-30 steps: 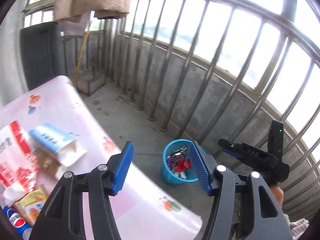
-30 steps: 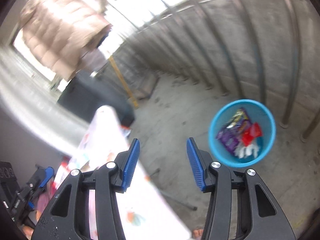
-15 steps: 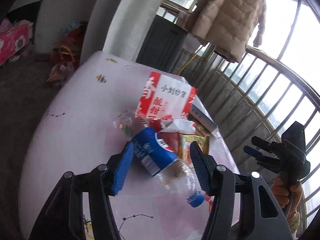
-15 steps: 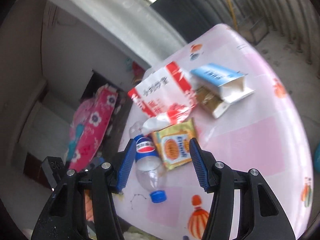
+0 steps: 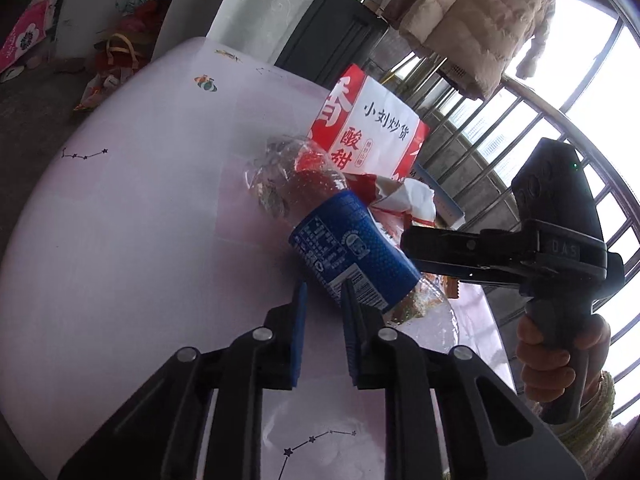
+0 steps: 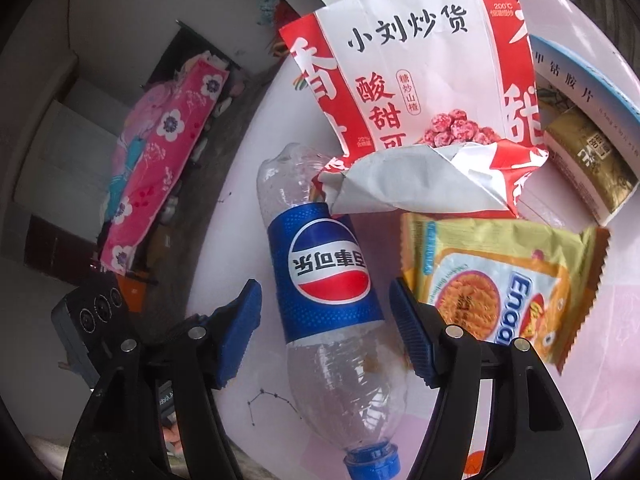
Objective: Collect trash
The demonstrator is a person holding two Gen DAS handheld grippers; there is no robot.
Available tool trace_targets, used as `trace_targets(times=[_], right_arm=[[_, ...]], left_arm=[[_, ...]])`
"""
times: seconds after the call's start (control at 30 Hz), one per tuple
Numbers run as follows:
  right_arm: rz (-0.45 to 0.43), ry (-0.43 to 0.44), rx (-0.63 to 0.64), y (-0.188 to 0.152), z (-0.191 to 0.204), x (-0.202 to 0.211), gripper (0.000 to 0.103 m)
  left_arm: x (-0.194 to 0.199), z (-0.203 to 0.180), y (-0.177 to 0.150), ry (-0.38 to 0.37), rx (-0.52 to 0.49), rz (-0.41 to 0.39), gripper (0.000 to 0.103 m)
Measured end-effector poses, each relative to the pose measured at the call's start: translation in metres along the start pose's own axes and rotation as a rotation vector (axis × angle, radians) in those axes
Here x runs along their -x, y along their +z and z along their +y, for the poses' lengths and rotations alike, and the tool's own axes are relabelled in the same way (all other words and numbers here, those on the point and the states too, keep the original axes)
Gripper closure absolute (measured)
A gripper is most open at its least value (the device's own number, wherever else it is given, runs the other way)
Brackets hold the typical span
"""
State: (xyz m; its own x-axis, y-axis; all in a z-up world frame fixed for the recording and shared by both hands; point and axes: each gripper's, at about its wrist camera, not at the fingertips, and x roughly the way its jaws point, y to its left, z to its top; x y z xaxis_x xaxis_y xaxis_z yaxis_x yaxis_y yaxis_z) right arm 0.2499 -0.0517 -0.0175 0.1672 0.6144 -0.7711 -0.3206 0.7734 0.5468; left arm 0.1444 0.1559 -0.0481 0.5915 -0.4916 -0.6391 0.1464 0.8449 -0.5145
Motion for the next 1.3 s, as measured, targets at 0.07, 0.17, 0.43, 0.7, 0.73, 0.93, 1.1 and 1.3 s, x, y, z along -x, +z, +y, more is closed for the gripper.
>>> trace_targets(times=[0.07, 0.17, 0.43, 0.7, 0.73, 0.93, 1.1, 1.3], right_arm=[[0.022, -0.013, 0.007, 0.003, 0.004, -0.006, 0.040], [0.056, -0.028, 0.022, 0.004, 0.007, -0.011, 0.039], [0.135, -0.051, 0.037, 0.009, 0.024, -0.034, 0.040], [0.119, -0.004, 0.040, 0.008, 0.037, -0.022, 0.044], [0.114, -0.001, 0.046, 0.006, 0.038, -0.017, 0.044], [0.049, 0.033, 0.070, -0.004, 0.050, 0.011, 0.044], [-0.046, 0.047, 0.074, -0.018, 0.047, 0.055, 0.044], [-0.189, 0.046, 0.019, -0.040, 0.027, 0.107, 0.044]], left_arm=[[-0.006, 0.002, -0.001, -0.006, 0.001, 0.013, 0.091], [-0.014, 0.002, -0.003, -0.013, -0.003, 0.028, 0.092], [-0.024, 0.007, -0.005, -0.030, 0.035, 0.038, 0.096], [-0.002, 0.007, -0.005, -0.044, 0.039, 0.004, 0.098], [0.001, 0.005, -0.005, -0.045, 0.036, 0.000, 0.098], [0.033, -0.013, -0.005, -0.070, 0.009, -0.054, 0.098], [0.049, -0.047, 0.002, -0.093, -0.062, -0.096, 0.098], [0.051, -0.098, 0.006, -0.170, -0.156, -0.111, 0.098]])
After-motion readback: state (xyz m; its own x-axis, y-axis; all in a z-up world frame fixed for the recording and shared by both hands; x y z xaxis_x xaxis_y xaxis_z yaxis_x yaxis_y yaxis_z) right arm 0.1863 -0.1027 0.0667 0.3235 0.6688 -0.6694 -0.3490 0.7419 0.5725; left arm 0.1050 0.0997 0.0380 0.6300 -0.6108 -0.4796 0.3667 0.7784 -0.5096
